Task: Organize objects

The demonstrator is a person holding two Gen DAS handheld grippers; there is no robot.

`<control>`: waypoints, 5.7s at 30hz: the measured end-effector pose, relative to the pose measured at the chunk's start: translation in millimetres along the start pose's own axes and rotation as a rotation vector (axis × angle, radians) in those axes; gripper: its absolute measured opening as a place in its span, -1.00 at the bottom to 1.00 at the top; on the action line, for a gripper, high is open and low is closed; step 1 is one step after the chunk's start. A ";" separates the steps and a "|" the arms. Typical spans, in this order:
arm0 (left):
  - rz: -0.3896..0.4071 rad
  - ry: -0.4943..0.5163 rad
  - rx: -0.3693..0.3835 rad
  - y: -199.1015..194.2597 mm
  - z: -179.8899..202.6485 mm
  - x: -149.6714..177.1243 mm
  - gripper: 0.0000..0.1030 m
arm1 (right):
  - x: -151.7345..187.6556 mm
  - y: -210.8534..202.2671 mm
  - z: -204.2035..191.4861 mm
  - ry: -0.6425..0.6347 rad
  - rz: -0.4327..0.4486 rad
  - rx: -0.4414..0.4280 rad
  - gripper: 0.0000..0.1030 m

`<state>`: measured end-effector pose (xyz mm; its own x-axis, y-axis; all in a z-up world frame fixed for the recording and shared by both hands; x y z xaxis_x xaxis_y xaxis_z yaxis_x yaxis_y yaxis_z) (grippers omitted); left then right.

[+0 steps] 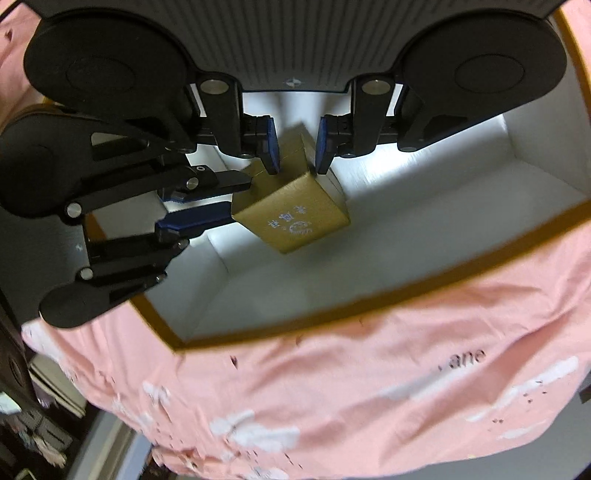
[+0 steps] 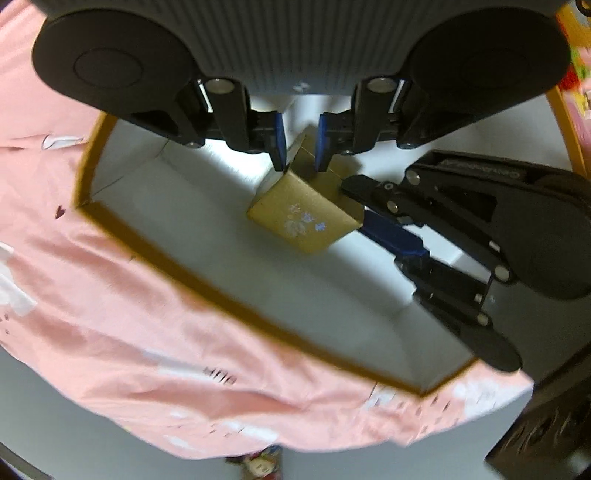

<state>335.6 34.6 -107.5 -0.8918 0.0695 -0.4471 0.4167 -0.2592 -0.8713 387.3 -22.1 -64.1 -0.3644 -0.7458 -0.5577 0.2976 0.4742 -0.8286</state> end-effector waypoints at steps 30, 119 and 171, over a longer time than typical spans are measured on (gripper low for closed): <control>-0.008 -0.366 0.141 39.6 13.6 -48.3 -0.34 | 29.8 -19.4 19.1 0.060 -0.031 0.171 -0.83; 0.069 -0.761 -0.024 -112.5 -50.1 175.6 -0.47 | 142.1 -43.1 -118.1 0.649 0.015 -0.109 -0.53; 0.194 -0.644 0.085 -54.3 -39.6 66.3 -0.64 | 68.1 4.1 -40.3 0.700 -0.094 -0.087 -0.52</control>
<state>260.8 91.4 -97.8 -0.7404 -0.5672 -0.3608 0.5877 -0.2856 -0.7570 328.1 -52.1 -107.4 -0.8750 -0.3236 -0.3602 0.1764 0.4798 -0.8595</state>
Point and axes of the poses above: each gripper's, at about its wrist camera, not at the fingertips, and y roughly the way its jaws point, z to its right, x to its underside, the point moved 6 cm from there along y, roughly the way its jaws point, and after that the axes turned 8 degrees about -y, right-handed, at the moved point
